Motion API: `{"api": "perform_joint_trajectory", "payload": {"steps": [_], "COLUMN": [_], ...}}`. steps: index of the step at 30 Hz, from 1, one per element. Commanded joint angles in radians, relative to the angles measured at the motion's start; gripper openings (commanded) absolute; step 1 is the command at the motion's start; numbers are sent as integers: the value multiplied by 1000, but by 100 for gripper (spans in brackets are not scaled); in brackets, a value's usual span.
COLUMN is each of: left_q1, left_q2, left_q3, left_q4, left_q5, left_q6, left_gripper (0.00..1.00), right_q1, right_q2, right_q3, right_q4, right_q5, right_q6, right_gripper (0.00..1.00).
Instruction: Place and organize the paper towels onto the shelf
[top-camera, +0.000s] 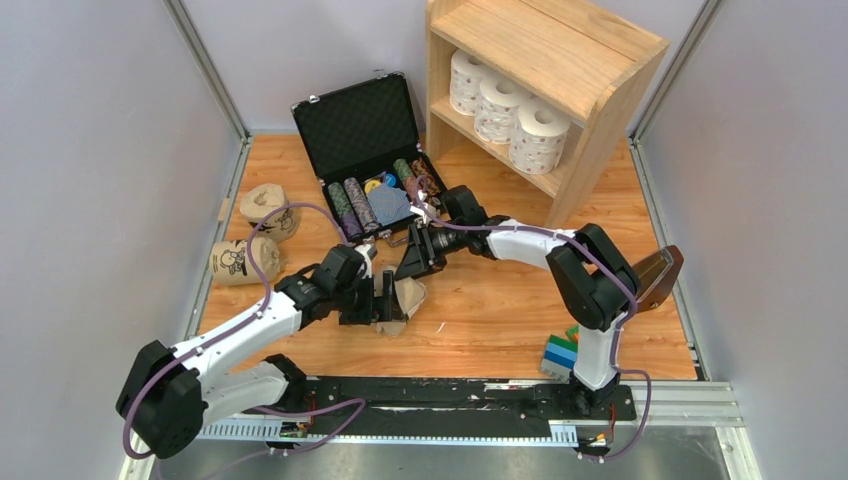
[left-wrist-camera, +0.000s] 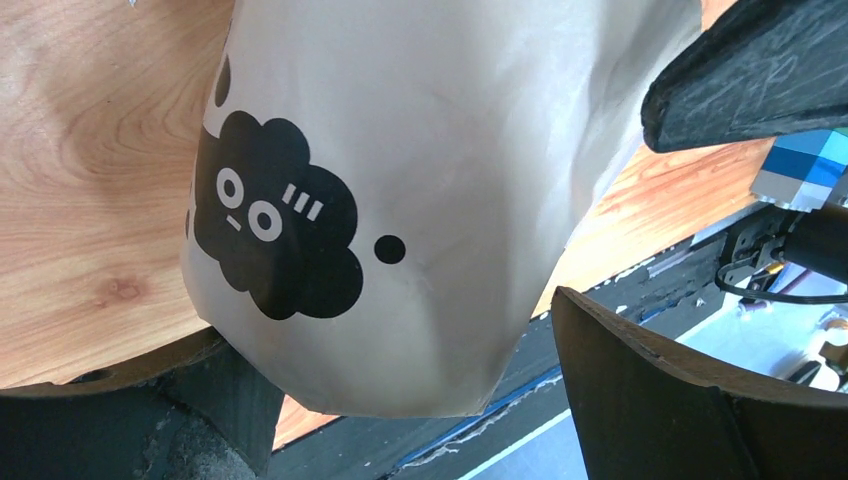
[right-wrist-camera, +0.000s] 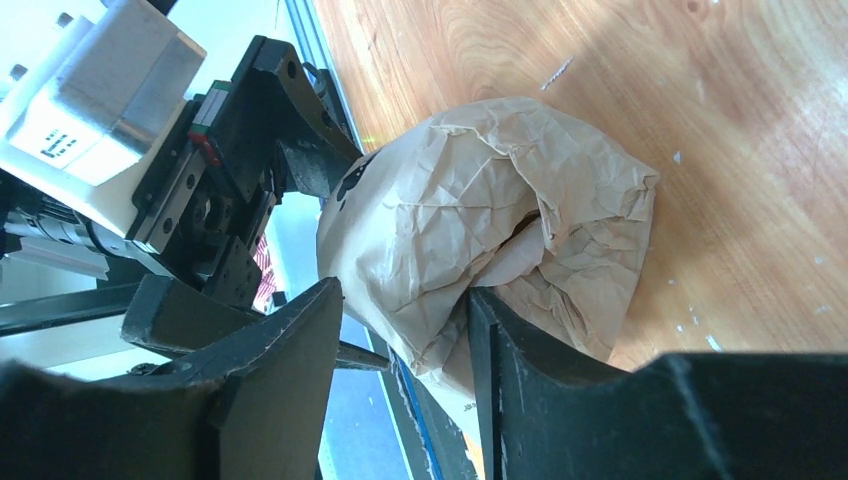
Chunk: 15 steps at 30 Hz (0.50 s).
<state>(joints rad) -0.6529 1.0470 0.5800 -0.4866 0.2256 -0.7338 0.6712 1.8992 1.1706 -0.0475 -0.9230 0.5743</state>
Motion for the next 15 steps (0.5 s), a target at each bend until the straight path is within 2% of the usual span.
{"api": "perform_joint_trajectory", "payload": {"steps": [1,11,15], "left_q1": [-4,-4,-4], "left_q2": [1,-28,-34], "left_q3": [-1,-11,-8], "left_q4": [206,175,153], "left_q5": [17,2,-13], "left_q6": [35,43,44], "left_gripper": [100,100,100], "right_q1": [52,56,56], "right_q2": [59,112,121], "right_q3": [7,0,6], "right_q4": [78,105,72], "right_q5": [-103,-85,-39], "right_q6": [13,22,14], "right_gripper": [51,52,58]}}
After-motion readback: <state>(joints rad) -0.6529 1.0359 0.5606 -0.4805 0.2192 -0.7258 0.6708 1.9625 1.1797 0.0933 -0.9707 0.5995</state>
